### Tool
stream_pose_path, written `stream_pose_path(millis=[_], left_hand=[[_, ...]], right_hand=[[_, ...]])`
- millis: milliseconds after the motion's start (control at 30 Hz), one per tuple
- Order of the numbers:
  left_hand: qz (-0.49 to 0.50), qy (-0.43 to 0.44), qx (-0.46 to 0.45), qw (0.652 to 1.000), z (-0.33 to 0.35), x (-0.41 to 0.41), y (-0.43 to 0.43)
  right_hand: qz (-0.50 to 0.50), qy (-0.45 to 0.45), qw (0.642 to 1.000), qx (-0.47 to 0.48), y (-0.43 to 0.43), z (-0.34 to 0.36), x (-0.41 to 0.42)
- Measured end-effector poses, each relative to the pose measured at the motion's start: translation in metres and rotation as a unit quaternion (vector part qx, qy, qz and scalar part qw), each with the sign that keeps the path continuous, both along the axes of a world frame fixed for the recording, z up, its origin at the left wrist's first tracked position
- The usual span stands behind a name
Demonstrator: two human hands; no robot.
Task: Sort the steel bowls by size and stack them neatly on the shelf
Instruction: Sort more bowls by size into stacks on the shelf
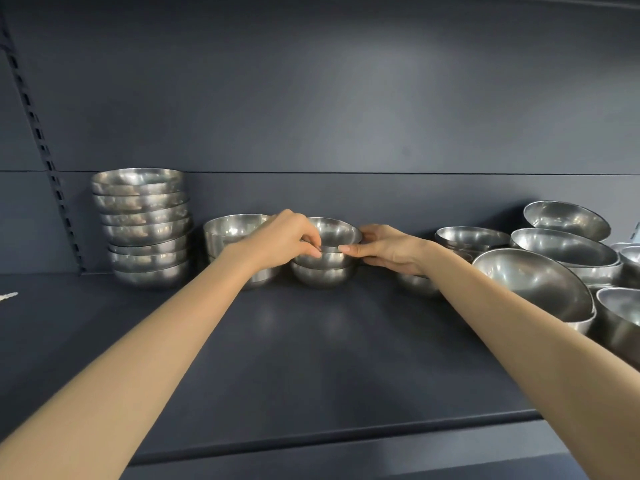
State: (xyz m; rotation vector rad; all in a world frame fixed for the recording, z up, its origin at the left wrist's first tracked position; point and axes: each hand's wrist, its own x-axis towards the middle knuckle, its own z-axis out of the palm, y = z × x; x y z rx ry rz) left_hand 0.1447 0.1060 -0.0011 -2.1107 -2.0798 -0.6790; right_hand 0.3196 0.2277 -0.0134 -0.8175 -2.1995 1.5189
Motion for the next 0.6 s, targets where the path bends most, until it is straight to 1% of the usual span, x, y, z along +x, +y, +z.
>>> stream_pose_path(millis=[200, 333, 400, 500, 600], left_hand=[[0.001, -0.058, 0.024, 0.998, -0.005, 0.004, 0.003], [0.004, -0.067, 0.023, 0.997, -0.007, 0.007, 0.005], [0.006, -0.057, 0.021, 0.998, -0.006, 0.007, 0.005], [0.017, -0.017, 0.014, 1.0, -0.005, 0.006, 0.004], [0.018, 0.027, 0.007, 0.999, -0.004, 0.008, 0.004]], right_hand=[[-0.001, 0.005, 0.999, 0.031, -0.008, 0.008, 0.008], [-0.038, -0.009, 0.996, 0.083, -0.008, 0.02, 0.017], [-0.048, -0.022, 0.99, 0.129, -0.006, 0.026, 0.025], [-0.054, -0.045, 0.978, 0.194, -0.003, 0.032, 0.037], [-0.068, -0.102, 0.96, 0.252, 0.001, 0.035, 0.047]])
